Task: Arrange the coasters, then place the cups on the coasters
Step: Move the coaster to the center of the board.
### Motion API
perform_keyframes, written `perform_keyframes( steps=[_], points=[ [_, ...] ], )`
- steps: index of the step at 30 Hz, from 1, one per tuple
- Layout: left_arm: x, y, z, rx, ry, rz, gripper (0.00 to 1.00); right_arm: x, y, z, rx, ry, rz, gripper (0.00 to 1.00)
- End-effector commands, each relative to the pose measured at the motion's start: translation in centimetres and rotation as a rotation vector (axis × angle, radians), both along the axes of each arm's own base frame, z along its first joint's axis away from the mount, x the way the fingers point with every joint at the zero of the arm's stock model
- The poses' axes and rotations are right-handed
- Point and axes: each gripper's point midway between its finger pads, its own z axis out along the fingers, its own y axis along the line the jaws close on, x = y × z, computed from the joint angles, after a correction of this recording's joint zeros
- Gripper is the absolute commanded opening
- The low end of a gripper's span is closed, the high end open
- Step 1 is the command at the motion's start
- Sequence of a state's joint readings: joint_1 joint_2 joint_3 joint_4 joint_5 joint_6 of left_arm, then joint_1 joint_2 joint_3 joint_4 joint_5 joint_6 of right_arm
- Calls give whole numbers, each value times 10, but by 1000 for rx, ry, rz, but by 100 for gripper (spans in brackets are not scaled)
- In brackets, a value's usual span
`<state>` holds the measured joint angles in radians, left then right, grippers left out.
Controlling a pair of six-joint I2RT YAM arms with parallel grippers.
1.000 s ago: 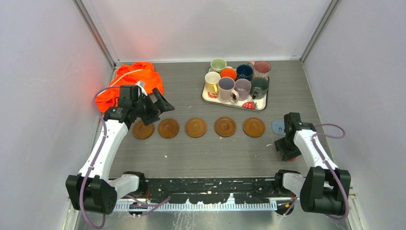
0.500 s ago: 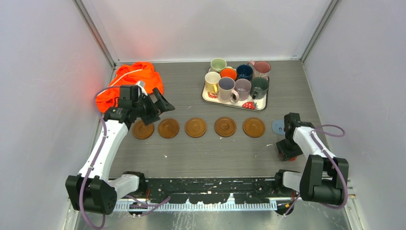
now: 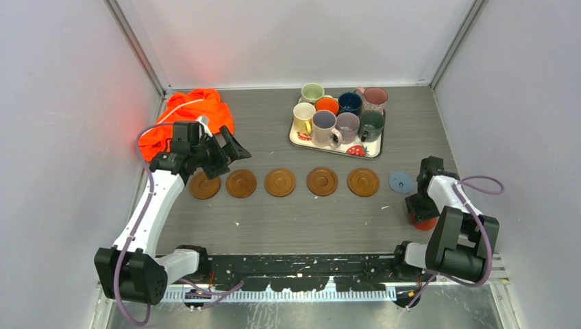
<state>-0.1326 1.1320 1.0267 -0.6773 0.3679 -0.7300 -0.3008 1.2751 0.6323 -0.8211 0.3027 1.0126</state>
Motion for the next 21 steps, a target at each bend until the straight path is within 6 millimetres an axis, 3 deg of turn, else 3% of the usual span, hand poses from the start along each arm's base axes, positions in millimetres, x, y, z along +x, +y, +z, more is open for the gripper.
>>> perform_keyframes(
  steps=[1, 7, 11, 15, 17, 21],
  points=[
    [7, -7, 18, -26, -52, -27, 100, 24, -27, 9, -98, -45, 21, 49],
    [8, -9, 16, -22, -46, -36, 100, 45, -45, 17, -132, -77, 23, 52],
    [8, -10, 15, -14, -40, -39, 100, 39, -49, 36, -158, -53, 11, 57],
    [9, -10, 14, -16, -38, -40, 100, 17, -43, 46, -160, -29, -7, 73],
    [9, -11, 14, -18, -37, -43, 100, 3, -39, 43, -154, 3, -19, 86],
    [8, -13, 15, -21, -34, -49, 100, -6, -31, 35, -116, 0, -49, 99]
  ],
)
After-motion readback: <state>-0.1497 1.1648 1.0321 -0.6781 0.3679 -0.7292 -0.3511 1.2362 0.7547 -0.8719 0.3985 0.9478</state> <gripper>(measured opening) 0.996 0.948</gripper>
